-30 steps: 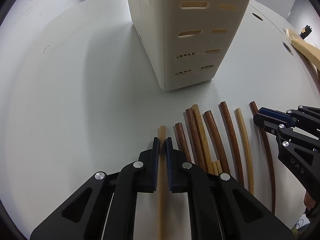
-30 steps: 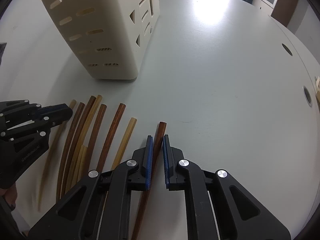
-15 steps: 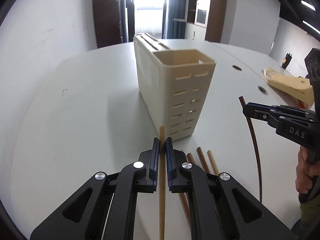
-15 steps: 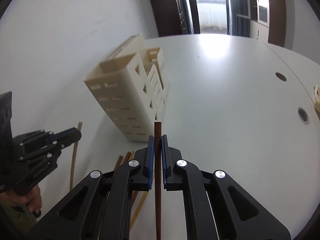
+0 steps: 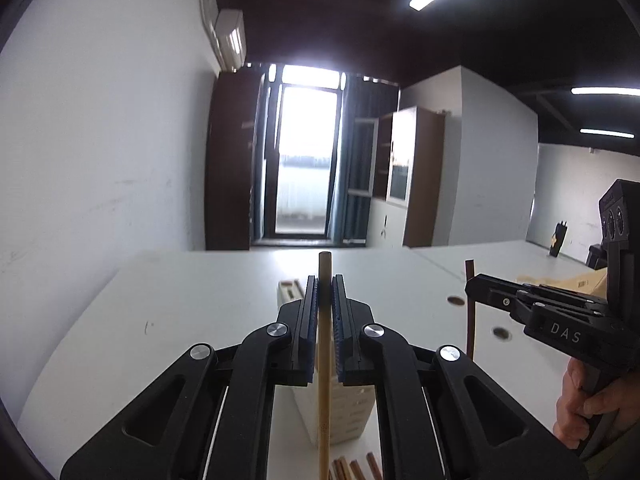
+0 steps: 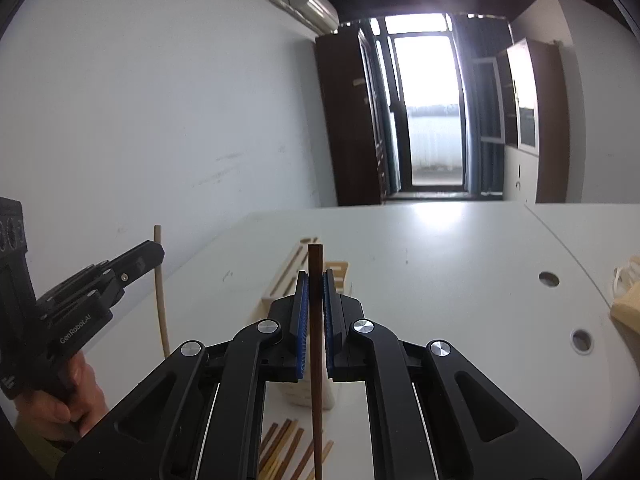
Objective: Organize utensils
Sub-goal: 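Lift both chopsticks upright and carry them over the cream slotted holder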
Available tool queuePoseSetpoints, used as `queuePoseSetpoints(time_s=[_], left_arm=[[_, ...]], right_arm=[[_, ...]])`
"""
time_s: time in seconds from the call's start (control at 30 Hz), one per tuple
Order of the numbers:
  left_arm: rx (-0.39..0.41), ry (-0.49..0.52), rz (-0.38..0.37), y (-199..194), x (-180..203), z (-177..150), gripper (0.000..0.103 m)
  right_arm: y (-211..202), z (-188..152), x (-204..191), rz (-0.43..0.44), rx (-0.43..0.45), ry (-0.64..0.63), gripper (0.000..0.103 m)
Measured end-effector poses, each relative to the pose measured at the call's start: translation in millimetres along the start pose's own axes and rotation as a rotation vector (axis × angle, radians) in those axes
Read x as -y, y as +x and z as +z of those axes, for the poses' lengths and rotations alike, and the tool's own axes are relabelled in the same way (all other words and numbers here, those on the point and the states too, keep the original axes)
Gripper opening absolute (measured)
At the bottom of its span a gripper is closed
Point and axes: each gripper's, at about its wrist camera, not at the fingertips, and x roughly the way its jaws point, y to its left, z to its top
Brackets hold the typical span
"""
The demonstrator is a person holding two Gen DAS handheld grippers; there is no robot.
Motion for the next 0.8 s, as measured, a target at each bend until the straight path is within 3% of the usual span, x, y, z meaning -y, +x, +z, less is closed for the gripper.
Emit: queuePoseSetpoints(time_s=[0.13, 0.37, 0.63, 0.8], left_arm=[[0.137, 0.008, -0.007, -10, 16, 13, 0.006], [0.275, 0.023, 0.017, -16, 27, 14, 0.006], [0.604, -0.012, 0.074, -39, 37, 5, 0.006], [0.682, -0.016, 0.068, -39, 47, 3, 0.006]], right_arm=[[-10, 15, -1, 0.044, 0.078, 0.0, 0.008], [-16, 22, 3, 0.071, 0.227, -0.028, 0.008], [-44, 27, 21, 0.141, 0.507, 0.052, 0.008], [-43, 24, 28, 0.16, 0.61, 0.068, 0.008]])
